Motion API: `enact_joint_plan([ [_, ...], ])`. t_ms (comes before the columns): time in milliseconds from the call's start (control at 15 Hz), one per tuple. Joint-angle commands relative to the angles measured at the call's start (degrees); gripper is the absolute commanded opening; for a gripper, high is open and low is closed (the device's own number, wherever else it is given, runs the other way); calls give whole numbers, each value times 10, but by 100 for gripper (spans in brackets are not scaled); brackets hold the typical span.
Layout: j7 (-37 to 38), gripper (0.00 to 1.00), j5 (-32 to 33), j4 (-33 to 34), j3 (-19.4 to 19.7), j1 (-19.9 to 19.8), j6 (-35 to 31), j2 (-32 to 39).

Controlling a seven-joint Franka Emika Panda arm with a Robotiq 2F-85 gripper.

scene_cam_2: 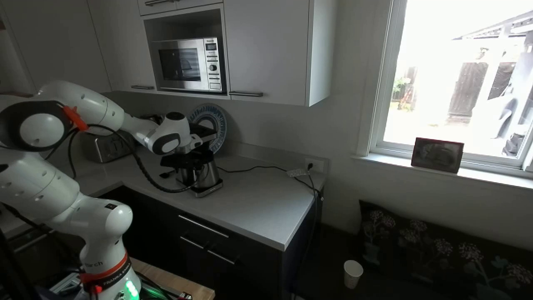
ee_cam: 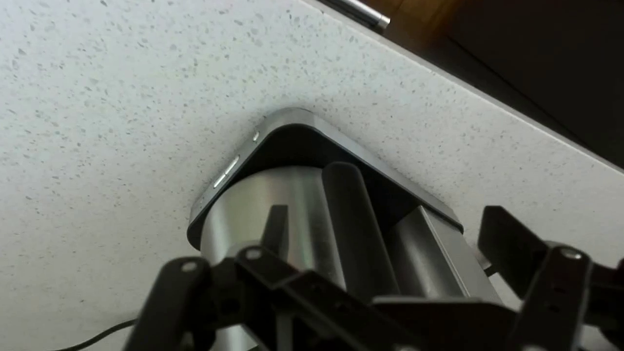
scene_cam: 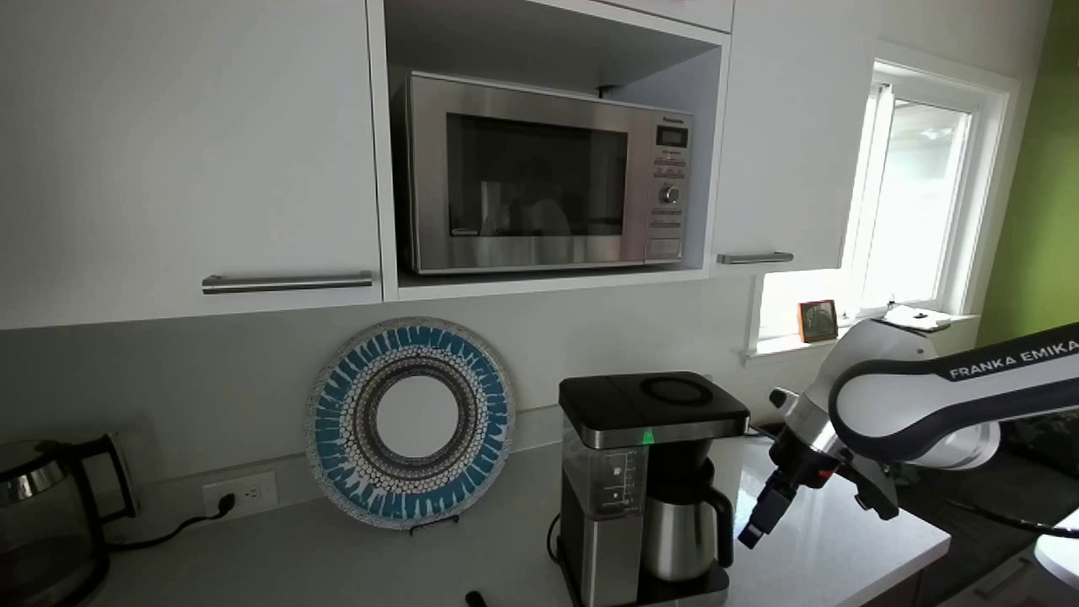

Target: Remove the kettle from the coffee maker

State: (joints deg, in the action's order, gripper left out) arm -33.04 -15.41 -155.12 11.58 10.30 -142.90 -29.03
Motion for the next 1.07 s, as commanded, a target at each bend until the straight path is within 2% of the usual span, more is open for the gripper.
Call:
enact_joint_plan([
  [0,-16,100,-32,-17,9,27,-63,13],
  [333,-8,100,-42,-14,13,51,-120,40],
  [600,-1,100,-35,-7,14,55,-148,62],
  [733,-5,74,-39,-4,19,60,-156,69],
  [1000,-9,42,-44,0,28,69,-170,77],
])
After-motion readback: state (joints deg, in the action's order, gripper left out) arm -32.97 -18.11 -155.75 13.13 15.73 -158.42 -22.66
